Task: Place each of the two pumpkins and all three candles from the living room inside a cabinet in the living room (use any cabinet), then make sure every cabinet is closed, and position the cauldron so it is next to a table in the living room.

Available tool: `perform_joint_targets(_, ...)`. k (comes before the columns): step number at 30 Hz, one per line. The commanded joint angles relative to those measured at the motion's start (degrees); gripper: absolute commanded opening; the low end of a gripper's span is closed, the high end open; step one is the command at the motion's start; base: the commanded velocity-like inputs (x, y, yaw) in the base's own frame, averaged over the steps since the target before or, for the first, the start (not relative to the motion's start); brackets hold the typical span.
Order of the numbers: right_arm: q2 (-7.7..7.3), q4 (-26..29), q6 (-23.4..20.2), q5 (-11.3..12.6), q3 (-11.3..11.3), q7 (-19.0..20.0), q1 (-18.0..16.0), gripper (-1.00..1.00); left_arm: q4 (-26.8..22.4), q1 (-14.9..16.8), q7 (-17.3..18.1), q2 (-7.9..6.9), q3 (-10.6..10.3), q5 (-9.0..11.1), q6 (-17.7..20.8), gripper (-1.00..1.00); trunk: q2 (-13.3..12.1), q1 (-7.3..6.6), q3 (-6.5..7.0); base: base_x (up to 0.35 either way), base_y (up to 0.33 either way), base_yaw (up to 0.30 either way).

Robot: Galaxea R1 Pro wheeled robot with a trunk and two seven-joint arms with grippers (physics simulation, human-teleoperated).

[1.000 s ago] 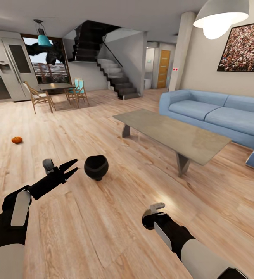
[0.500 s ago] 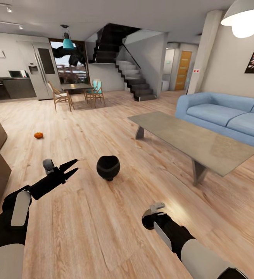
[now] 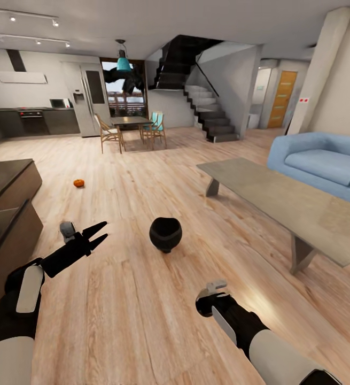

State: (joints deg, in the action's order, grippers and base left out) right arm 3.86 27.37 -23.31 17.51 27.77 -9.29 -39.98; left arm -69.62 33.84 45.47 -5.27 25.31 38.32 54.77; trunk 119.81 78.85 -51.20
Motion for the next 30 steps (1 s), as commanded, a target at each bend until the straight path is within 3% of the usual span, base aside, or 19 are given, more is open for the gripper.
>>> perform_joint_targets(1, 0.00, 0.0, 0.0, 0.0, 0.0, 0.0, 0.0, -1.00, 0.0, 0.0, 0.0, 0.00, 0.0, 0.0, 0.0, 1.00, 0.0, 0.00, 0.04, 0.001, -0.001, 0.271)
perform_joint_targets(16, 0.02, 0.0, 0.0, 0.0, 0.1, 0.0, 0.0, -1.00, 0.0, 0.0, 0.1, -0.01, 0.0, 0.0, 0.0, 1.00, 0.0, 0.00, 0.54, 0.014, -0.016, 0.271)
perform_joint_targets(30, 0.01, 0.0, 0.0, -0.1, 0.1, 0.0, 0.0, -1.00, 0.1, 0.0, 0.0, -0.09, 0.0, -0.1, 0.1, 1.00, 0.0, 0.00, 0.97, 0.273, -0.149, 0.272)
